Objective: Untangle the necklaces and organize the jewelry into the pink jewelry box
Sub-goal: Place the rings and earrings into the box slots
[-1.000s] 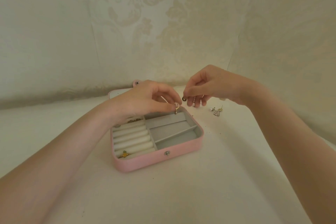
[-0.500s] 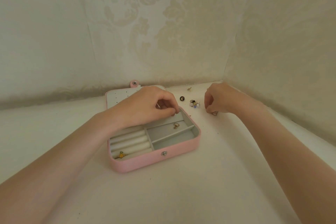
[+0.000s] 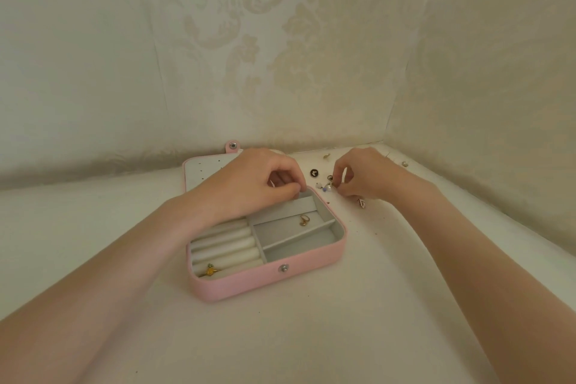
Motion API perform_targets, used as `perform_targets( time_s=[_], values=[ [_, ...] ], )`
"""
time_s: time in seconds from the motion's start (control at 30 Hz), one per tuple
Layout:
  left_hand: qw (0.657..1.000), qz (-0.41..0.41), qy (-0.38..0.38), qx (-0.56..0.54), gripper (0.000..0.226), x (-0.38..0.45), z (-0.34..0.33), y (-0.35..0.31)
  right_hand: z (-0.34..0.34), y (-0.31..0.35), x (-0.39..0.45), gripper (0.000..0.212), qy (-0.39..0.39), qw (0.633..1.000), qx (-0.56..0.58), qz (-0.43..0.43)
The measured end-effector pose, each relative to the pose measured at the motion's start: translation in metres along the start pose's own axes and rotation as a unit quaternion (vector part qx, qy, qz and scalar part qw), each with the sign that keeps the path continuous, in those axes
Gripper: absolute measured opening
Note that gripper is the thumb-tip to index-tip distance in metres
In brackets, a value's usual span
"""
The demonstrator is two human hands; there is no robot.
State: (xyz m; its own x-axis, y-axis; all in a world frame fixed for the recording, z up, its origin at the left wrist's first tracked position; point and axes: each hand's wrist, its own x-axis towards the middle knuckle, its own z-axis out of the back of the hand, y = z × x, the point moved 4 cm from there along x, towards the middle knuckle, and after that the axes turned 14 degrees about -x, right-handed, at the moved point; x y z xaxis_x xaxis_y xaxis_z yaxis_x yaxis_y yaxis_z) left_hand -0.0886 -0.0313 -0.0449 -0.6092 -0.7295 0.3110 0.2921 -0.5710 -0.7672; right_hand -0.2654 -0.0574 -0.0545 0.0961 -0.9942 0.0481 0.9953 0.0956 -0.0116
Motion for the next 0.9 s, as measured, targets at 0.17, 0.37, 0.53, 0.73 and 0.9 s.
perform_targets(
  time_s=[0.17, 0.37, 0.53, 0.73, 0.9],
  values=[
    [1.0, 0.004, -0.001, -0.006, 0.018, 0.0, 0.0, 0.001, 0.001, -0.009, 0.0, 0.015, 0.016, 0.999, 0.036, -0.016],
    [1.0, 0.005, -0.007, 0.004, 0.017, 0.001, 0.001, 0.002, 0.002, 0.004, -0.001, 0.017, 0.01, 0.995, 0.089, 0.037],
    [1.0, 0.006, -0.005, -0.003, 0.014, 0.001, 0.0, 0.005, -0.001, 0.005, 0.0, 0.011, -0.009, 0.999, 0.031, 0.039],
    [1.0, -0.002, -0.007, 0.001, 0.018, 0.002, 0.002, 0.005, 0.022, -0.01, -0.004, 0.016, -0.049, 0.987, 0.153, -0.003],
    [1.0, -0.015, -0.019, 0.016, 0.018, 0.004, 0.006, 0.008, 0.055, 0.019, -0.028, 0.01, 0.057, 0.936, 0.326, 0.117]
  ],
)
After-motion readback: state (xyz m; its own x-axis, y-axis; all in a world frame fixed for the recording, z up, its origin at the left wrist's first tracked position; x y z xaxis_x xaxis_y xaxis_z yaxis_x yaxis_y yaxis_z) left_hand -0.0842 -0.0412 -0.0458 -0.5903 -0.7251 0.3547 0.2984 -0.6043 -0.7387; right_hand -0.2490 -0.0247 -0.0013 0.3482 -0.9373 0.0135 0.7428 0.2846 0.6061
